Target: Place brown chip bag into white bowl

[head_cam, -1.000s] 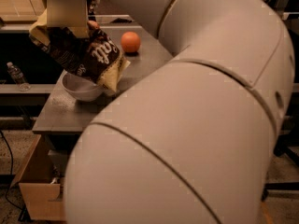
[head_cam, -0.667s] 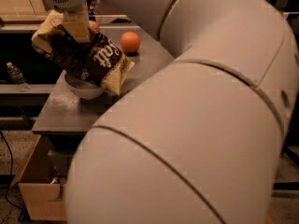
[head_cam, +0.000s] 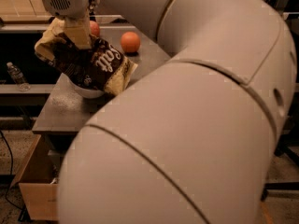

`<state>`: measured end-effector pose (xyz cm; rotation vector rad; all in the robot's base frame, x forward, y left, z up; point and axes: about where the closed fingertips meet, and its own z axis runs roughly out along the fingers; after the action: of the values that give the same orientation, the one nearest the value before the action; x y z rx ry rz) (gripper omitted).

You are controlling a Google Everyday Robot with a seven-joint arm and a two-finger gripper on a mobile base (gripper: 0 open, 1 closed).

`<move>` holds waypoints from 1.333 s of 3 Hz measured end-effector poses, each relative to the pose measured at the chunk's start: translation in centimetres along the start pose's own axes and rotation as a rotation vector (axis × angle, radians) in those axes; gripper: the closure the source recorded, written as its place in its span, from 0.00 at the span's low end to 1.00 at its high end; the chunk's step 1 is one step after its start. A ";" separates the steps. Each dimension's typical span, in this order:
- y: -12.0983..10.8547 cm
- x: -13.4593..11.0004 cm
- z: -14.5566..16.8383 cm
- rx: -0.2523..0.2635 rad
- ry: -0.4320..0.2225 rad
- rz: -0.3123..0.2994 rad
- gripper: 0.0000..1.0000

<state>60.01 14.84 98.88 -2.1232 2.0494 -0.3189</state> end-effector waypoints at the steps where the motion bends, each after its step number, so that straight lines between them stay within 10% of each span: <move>1: 0.1 -0.4 0.6 -0.013 0.011 0.002 0.60; 4: -0.3 -3.1 3.2 -0.049 0.057 -0.033 0.00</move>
Offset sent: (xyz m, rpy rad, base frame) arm -0.0544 -0.0200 -0.0267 -0.2835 0.2713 -0.0290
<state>61.03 17.90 95.82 -2.2035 2.0755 -0.3415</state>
